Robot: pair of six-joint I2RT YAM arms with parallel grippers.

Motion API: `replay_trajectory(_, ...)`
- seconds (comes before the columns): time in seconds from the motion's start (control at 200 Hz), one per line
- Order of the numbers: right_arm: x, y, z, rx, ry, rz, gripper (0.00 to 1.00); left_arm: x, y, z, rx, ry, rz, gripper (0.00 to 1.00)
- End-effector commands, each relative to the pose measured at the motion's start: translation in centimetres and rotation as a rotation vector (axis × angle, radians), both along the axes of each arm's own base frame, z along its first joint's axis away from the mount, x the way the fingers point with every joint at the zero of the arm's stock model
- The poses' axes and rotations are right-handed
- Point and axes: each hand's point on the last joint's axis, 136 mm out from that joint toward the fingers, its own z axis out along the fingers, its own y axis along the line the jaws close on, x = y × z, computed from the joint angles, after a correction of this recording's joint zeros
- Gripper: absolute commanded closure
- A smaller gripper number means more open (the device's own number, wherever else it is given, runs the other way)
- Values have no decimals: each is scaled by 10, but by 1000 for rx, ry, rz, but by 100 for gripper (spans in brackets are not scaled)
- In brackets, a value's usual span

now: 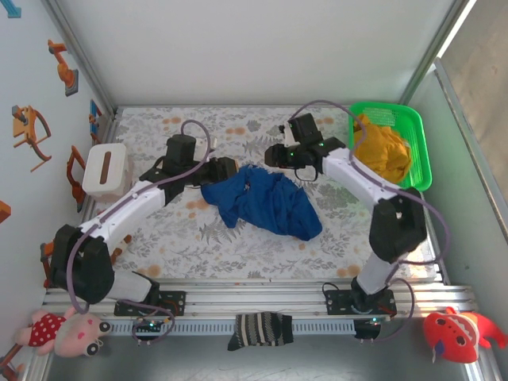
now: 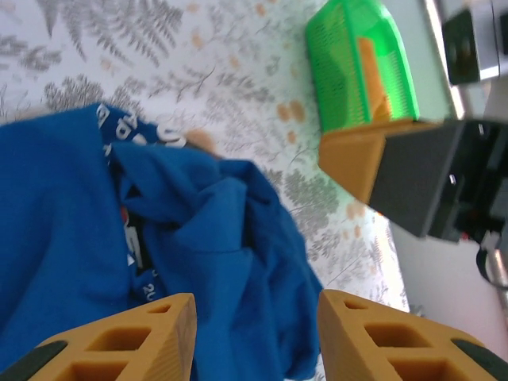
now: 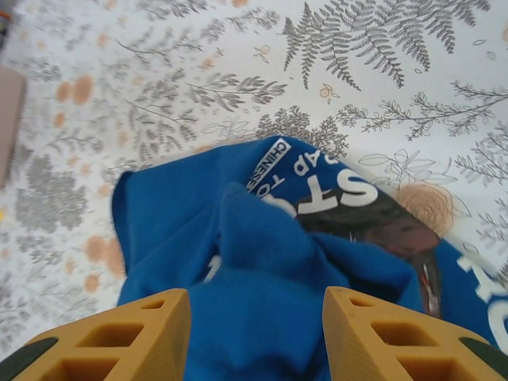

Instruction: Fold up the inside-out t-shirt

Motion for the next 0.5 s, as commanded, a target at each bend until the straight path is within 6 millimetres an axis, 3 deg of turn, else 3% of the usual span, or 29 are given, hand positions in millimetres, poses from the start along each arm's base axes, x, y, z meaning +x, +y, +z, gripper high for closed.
replay_trajectory(0.0,10,5,-13,-68,50,34,53,-5,-22,-31,46,38,-78,56)
replay_trajectory(0.095,20,16,-31,-76,105,53,53,-14,-50,-53,111,71,-173,58)
replay_trajectory(0.23,21,24,-43,-76,140,81,53,-48,-75,-95,179,147,-282,70)
replay_trajectory(0.33,18,25,-53,-90,157,92,52,-73,-77,-121,202,189,-313,79)
replay_trajectory(0.491,12,28,-64,-94,178,111,52,-97,-67,-145,180,214,-307,81)
